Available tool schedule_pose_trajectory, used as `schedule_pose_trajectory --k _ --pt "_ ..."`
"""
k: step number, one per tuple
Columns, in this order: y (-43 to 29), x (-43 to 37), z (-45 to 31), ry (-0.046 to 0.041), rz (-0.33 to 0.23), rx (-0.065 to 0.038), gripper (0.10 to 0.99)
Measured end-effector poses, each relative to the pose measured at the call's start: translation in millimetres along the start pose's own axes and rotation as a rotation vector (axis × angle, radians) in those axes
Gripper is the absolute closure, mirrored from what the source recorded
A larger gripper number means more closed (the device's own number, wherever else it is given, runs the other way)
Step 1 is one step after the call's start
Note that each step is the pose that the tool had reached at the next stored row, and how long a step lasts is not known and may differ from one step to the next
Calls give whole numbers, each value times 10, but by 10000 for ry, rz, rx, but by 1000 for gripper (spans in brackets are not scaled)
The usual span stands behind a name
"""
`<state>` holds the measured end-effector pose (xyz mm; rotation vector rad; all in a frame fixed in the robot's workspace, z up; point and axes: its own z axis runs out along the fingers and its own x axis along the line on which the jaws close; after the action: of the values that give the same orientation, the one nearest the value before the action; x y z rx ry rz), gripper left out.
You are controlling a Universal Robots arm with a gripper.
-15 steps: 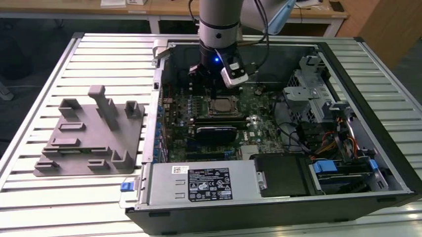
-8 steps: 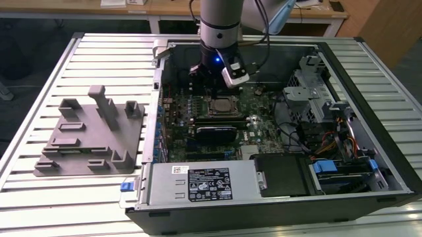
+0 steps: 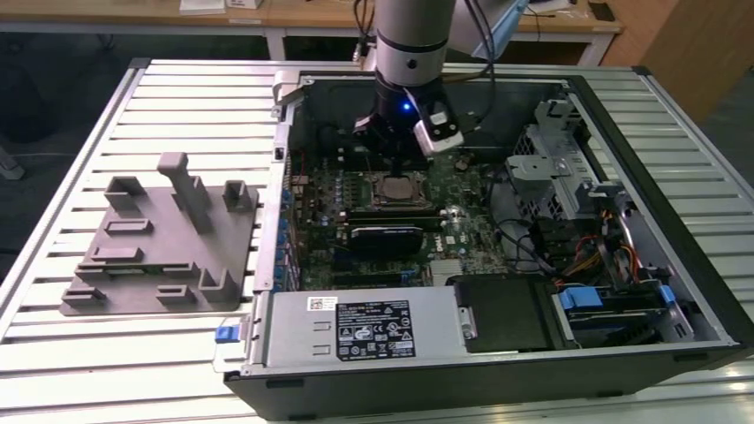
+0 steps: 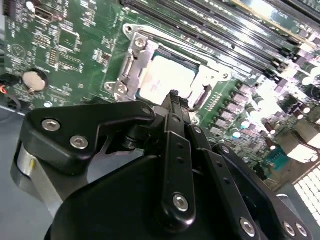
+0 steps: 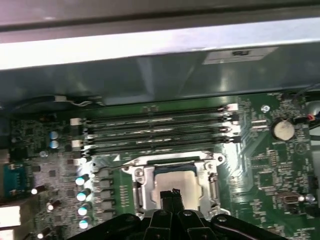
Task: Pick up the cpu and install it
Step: 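Close the cpu cover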
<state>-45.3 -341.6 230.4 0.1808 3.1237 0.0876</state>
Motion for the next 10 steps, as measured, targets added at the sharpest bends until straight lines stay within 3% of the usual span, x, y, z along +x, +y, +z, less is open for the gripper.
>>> schedule_pose_trajectory --k 5,10 --pt "2 -17 1 -25 9 207 980" --pt "3 -17 -25 -25 9 218 980"
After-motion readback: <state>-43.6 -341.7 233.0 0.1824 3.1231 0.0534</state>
